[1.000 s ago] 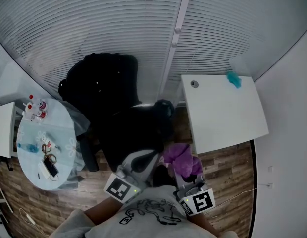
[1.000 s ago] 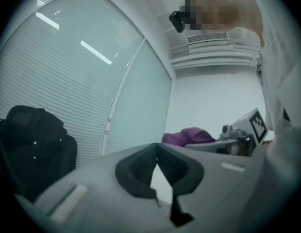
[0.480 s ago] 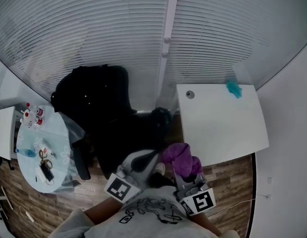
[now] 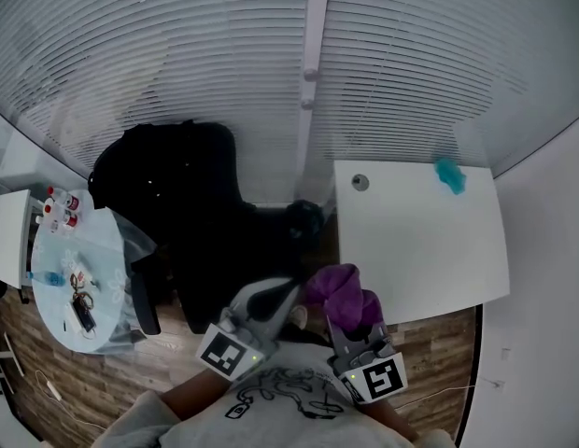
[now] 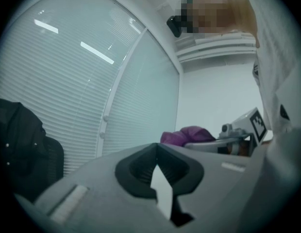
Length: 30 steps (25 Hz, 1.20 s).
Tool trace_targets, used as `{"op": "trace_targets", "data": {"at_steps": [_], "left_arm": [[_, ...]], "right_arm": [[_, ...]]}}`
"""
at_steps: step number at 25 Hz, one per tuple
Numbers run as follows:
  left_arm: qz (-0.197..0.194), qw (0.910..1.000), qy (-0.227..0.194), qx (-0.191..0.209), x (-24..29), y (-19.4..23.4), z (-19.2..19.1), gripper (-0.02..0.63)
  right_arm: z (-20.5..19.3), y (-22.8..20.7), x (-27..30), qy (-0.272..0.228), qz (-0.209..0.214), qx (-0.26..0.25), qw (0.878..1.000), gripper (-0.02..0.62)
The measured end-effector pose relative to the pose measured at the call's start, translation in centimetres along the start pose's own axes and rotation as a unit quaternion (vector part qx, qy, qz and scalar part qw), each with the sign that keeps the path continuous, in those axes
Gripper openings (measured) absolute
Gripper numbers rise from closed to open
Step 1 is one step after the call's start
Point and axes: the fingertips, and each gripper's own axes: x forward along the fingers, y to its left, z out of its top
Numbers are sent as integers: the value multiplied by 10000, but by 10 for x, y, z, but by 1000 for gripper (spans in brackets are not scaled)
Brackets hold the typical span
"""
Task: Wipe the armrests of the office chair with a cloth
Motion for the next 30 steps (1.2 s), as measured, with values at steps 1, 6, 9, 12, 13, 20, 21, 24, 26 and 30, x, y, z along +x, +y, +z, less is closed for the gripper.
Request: {"op": "trace_targets", "data": {"at_steps": [1,6,9,12,13,20,21,24,26,30], "left_arm": [[21,10000,2,20,3,1,0,3],[213,9997,77,78,7,15,-2,3],[320,9993,127,109,4,27,-3,3],[370,9991,187,93,1,40,-4,3],[365,9991,204,85,0,44,-3,3],[317,9987,408,6,-4,59,-17,3],[315,9986,434,-24,-4,61,-20,3],[329,9980,504,-172,-5,67,-34,3],[317,9975,596,-220,-5,70,-47,3],[317,9952,859,-338,-8,79,-82,3]], "right_arm": [[0,-3,2,14,22,7,10000,38],[-1,-8,15,100,141,-45,9998,40],[-2,-7,24,131,160,-59,9998,40],[-4,-5,35,120,244,-197,9994,40],[-4,-4,38,129,244,-218,9994,40],[-18,1,55,433,257,-241,9984,40],[-21,2,58,464,254,-228,9983,40],[-32,1,65,565,181,-89,9982,40],[-45,0,67,662,159,-34,9977,40],[-80,-2,67,975,162,73,9951,40]]}}
